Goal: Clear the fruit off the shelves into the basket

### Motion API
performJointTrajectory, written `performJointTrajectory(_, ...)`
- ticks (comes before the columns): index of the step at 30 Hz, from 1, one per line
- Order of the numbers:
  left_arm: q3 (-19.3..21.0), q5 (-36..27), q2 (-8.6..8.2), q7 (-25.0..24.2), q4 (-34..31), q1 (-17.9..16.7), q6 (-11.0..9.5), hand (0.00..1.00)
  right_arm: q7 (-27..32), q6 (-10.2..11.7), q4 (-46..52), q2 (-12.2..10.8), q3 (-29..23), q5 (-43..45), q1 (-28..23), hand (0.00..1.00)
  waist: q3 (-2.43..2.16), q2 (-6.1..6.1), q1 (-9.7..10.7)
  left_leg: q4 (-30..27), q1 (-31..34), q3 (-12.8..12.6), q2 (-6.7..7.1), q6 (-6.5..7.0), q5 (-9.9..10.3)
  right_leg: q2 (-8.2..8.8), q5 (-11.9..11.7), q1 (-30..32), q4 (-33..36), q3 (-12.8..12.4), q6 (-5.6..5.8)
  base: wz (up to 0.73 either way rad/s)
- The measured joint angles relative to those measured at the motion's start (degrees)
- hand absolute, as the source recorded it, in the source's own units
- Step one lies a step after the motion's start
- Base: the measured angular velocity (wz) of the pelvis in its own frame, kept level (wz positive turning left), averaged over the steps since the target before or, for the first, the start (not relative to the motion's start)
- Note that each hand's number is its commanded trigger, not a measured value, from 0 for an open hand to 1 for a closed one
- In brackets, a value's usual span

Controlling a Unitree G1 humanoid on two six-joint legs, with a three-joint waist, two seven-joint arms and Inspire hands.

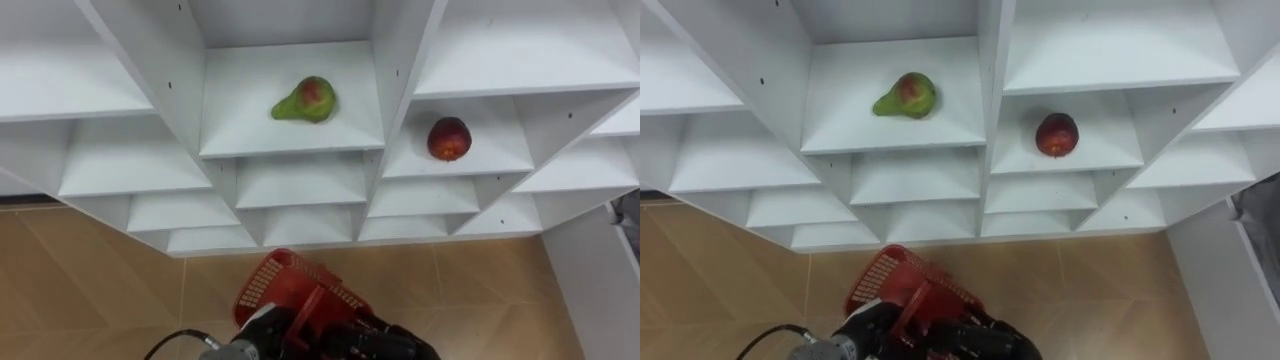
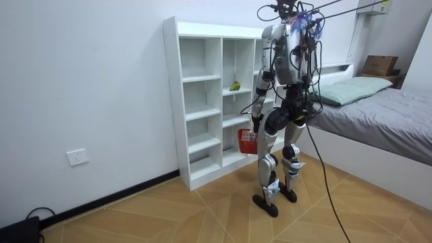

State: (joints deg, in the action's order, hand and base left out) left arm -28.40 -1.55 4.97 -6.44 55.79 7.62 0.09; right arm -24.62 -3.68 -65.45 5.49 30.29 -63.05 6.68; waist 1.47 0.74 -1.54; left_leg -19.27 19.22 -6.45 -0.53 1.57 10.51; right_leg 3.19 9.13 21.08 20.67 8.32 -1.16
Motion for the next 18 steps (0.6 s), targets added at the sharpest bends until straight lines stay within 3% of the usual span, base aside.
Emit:
performJointTrajectory(6, 0.0, 0.0, 0.27, 0.0, -1.4, -0.7, 0.2, 1.0, -0.4, 0.0, 3.5, 0.7, 0.2, -2.8, -2.0, 0.0, -0.39, 0.43, 0.0, 0.1, -0.4, -0.6, -0.1, -0.01, 0.0, -0.09, -0.2, -0.1, 0.1, -0.3, -0.05, -0.04)
performJointTrajectory(18, -0.1, 0.0, 1.31, 0.1, -1.9, -1.5, 0.3, 1.0, -0.4, 0.5, 4.8, 1.5, 1.8, -4.6, -2.6, 0.0, -0.34, 0.64, 0.1, 0.1, -0.5, -0.6, -0.11, 0.01, 0.0, -0.06, -0.3, -0.2, 0.0, -0.4, -0.03, 0.0)
